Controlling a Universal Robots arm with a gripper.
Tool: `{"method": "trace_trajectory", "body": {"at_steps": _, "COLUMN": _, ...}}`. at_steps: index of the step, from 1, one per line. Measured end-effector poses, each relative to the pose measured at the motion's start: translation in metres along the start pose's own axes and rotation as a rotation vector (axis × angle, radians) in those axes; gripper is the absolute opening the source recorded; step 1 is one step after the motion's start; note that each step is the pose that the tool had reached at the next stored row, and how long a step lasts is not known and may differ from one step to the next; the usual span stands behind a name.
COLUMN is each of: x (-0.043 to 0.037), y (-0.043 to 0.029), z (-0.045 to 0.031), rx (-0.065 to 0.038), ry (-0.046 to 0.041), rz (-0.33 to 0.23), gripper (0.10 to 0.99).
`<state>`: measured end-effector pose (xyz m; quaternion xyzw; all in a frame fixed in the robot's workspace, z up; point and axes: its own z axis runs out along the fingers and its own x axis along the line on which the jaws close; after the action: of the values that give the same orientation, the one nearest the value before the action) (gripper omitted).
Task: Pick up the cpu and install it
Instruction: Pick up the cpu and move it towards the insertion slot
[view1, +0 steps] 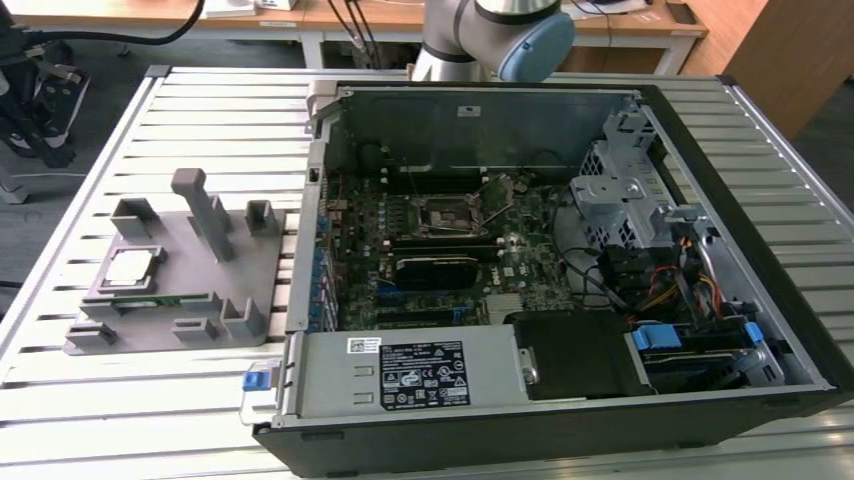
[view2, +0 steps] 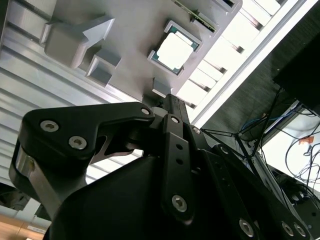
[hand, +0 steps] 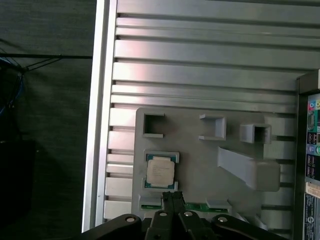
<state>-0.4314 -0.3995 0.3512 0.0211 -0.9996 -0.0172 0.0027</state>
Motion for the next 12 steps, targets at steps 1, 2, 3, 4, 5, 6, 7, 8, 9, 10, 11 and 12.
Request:
{"method": "trace_trajectory", "body": {"at_steps": 1, "x": 0.0, "y": 0.0, "z": 0.0003, "rx": 0.0, "ry": -0.0001, "rz": 0.0, "gripper": 0.106}}
{"method": "trace_trajectory", "body": {"at_steps": 2, "x": 0.0001, "y": 0.0, "z": 0.0006, "rx": 0.0, "ry": -0.0002, "rz": 0.0, "gripper": 0.106}}
{"method": "trace_trajectory", "body": {"at_steps": 3, "x": 0.0001, "y": 0.0, "z": 0.0008, "rx": 0.0, "ry": -0.0002, "rz": 0.0, "gripper": 0.106}}
{"method": "trace_trajectory", "body": {"at_steps": 4, "x": 0.0001, "y": 0.0, "z": 0.001, "rx": 0.0, "ry": -0.0002, "rz": 0.0, "gripper": 0.106}}
{"method": "trace_trajectory", "body": {"at_steps": 5, "x": 0.0001, "y": 0.0, "z": 0.0013, "rx": 0.0, "ry": -0.0003, "rz": 0.0, "gripper": 0.106}}
{"method": "trace_trajectory", "body": {"at_steps": 6, "x": 0.0001, "y": 0.0, "z": 0.0016, "rx": 0.0, "ry": -0.0002, "rz": 0.0, "gripper": 0.106}}
{"method": "trace_trajectory", "body": {"at_steps": 7, "x": 0.0001, "y": 0.0, "z": 0.0019, "rx": 0.0, "ry": -0.0003, "rz": 0.0, "gripper": 0.106}}
{"method": "trace_trajectory", "body": {"at_steps": 8, "x": 0.0001, "y": -0.0001, "z": 0.0023, "rx": 0.0, "ry": -0.0003, "rz": 0.0, "gripper": 0.106}}
{"method": "trace_trajectory", "body": {"at_steps": 9, "x": 0.0001, "y": -0.0001, "z": 0.0027, "rx": 0.0, "ry": -0.0003, "rz": 0.0, "gripper": 0.106}}
{"method": "trace_trajectory", "body": {"at_steps": 10, "x": 0.0001, "y": -0.0001, "z": 0.0031, "rx": 0.0, "ry": -0.0003, "rz": 0.0, "gripper": 0.106}}
{"method": "trace_trajectory", "body": {"at_steps": 11, "x": 0.0001, "y": -0.0001, "z": 0.0035, "rx": 0.0, "ry": -0.0002, "rz": 0.0, "gripper": 0.106}}
{"method": "trace_trajectory", "body": {"at_steps": 12, "x": 0.0001, "y": -0.0001, "z": 0.004, "rx": 0.0, "ry": -0.0003, "rz": 0.0, "gripper": 0.106}}
